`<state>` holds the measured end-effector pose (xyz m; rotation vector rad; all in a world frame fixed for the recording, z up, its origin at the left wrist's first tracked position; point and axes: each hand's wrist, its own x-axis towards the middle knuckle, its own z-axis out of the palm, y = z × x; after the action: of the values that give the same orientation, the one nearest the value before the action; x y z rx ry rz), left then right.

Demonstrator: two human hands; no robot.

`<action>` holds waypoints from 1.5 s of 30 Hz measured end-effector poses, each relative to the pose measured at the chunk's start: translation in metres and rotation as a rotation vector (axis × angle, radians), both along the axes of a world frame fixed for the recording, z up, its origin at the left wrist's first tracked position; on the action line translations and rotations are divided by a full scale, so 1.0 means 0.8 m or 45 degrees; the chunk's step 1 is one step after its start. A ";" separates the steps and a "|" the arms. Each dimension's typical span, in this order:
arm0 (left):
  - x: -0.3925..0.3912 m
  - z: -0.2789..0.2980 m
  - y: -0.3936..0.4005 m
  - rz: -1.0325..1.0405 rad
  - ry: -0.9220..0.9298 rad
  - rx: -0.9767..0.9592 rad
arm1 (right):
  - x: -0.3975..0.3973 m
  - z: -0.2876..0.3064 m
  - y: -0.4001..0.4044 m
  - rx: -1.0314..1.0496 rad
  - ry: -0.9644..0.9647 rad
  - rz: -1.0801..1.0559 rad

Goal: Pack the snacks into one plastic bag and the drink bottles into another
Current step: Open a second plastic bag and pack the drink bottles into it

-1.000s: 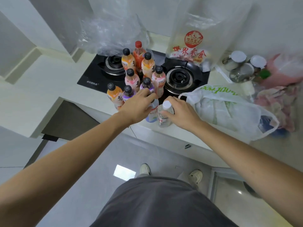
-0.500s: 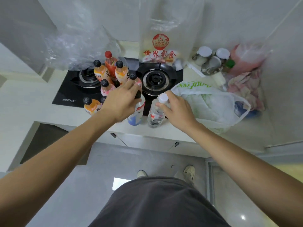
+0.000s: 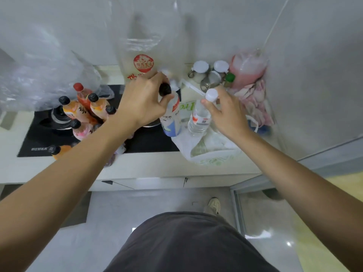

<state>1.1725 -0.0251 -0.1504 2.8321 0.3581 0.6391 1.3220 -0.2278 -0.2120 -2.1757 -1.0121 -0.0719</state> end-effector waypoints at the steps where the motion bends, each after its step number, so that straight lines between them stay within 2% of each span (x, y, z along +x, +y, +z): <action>1: 0.013 -0.001 -0.008 -0.008 -0.004 -0.002 | 0.010 -0.005 -0.009 -0.011 -0.005 -0.004; 8: 0.088 -0.024 -0.054 -0.025 0.018 -0.078 | 0.064 -0.040 -0.053 -0.133 -0.051 -0.067; 13: 0.132 -0.046 -0.080 0.009 0.131 -0.068 | 0.091 -0.063 -0.066 -0.168 0.001 -0.148; 21: 0.179 -0.088 -0.110 0.073 0.326 -0.133 | 0.117 -0.090 -0.073 -0.193 0.084 -0.108; 30: 0.176 -0.134 -0.117 0.042 0.485 -0.233 | 0.123 -0.102 -0.070 -0.279 -0.005 0.017; 45: 0.137 -0.150 -0.102 -0.066 0.452 -0.261 | 0.109 -0.109 -0.064 -0.276 0.005 0.205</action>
<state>1.2823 -0.1069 -0.2705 2.7363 0.3815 0.0778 1.4089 -0.2793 -0.2988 -2.2754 -1.2383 0.1227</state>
